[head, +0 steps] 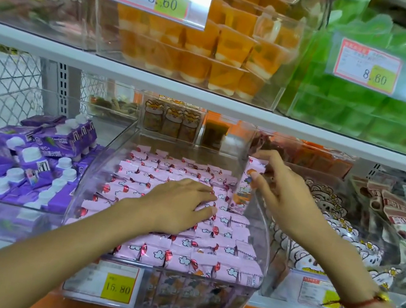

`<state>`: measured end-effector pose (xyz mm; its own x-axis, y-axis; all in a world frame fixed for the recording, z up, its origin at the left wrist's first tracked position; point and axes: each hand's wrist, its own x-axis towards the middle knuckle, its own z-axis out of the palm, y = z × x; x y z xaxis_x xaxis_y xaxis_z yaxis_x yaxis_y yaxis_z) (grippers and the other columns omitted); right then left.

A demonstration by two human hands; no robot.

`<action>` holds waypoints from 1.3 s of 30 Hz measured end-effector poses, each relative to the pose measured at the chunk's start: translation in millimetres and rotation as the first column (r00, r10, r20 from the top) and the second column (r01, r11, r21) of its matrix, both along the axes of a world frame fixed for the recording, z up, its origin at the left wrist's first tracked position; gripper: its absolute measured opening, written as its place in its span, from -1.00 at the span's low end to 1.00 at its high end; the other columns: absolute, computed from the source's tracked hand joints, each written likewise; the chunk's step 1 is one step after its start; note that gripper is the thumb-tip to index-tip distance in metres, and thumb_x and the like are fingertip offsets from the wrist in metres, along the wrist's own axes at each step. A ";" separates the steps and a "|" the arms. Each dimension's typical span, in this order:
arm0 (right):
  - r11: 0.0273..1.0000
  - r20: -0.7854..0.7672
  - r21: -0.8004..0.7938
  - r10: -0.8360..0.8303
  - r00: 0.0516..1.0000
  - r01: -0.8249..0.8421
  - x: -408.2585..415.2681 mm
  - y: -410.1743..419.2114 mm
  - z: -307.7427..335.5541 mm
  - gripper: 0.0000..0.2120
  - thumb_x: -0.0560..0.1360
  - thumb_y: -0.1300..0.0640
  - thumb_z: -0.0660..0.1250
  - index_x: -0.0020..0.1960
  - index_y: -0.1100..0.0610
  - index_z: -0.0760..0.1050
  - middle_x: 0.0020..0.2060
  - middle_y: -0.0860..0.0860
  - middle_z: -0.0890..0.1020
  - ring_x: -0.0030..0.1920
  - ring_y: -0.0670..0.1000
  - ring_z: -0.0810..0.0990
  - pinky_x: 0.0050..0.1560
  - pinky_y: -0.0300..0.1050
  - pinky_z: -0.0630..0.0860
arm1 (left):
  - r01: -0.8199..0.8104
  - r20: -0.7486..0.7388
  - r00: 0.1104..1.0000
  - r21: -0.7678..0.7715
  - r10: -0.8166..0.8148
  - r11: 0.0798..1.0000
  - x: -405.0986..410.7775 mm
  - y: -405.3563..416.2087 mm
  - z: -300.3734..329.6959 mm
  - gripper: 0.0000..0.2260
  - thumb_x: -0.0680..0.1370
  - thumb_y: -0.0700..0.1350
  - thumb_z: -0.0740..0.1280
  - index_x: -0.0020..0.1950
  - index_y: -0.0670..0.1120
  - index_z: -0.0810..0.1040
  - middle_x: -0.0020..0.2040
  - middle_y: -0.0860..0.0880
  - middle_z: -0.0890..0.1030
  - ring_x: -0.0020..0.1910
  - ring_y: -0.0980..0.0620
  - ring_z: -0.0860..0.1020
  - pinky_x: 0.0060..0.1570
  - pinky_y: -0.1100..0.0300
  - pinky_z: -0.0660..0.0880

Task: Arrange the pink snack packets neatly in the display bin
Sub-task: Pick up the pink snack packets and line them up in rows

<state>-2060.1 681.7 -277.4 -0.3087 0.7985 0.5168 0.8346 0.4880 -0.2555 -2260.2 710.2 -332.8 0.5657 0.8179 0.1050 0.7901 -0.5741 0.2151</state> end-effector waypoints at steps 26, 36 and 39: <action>0.991 0.490 -0.107 -0.017 0.872 0.079 -11.6 8.7 27.9 -0.84 0.47 0.09 0.36 0.03 -0.08 0.59 -0.14 -0.11 0.53 -0.08 -0.06 0.51 -0.16 -0.21 0.31 | -0.017 0.182 0.983 -0.086 0.032 0.996 -5.8 2.1 3.7 -0.57 0.60 0.17 0.14 0.43 0.06 0.34 0.41 0.04 0.38 0.31 0.05 0.38 0.26 0.06 0.38; 0.988 0.597 -0.066 -0.074 0.799 0.141 -20.3 -3.2 -1.7 -0.77 0.46 -0.06 0.39 0.09 -0.07 0.61 0.08 -0.01 0.59 0.17 0.04 0.40 0.01 -0.11 0.27 | 0.222 0.148 0.967 -0.088 -0.208 0.971 -10.6 -22.0 24.6 -0.69 0.62 0.09 0.15 0.36 0.17 0.43 0.33 0.18 0.44 0.23 0.22 0.38 0.25 0.16 0.35; 0.993 0.592 -0.014 -0.084 0.802 0.114 -18.4 -5.6 -4.5 -0.82 0.49 -0.05 0.33 0.05 -0.07 0.63 0.03 -0.02 0.60 0.13 0.03 0.38 -0.07 -0.14 0.19 | 0.231 0.045 0.973 -0.115 -0.227 0.966 -8.4 -29.8 17.0 -0.61 0.61 0.20 0.02 0.45 0.28 0.25 0.48 0.21 0.22 0.41 0.23 0.18 0.40 0.18 0.18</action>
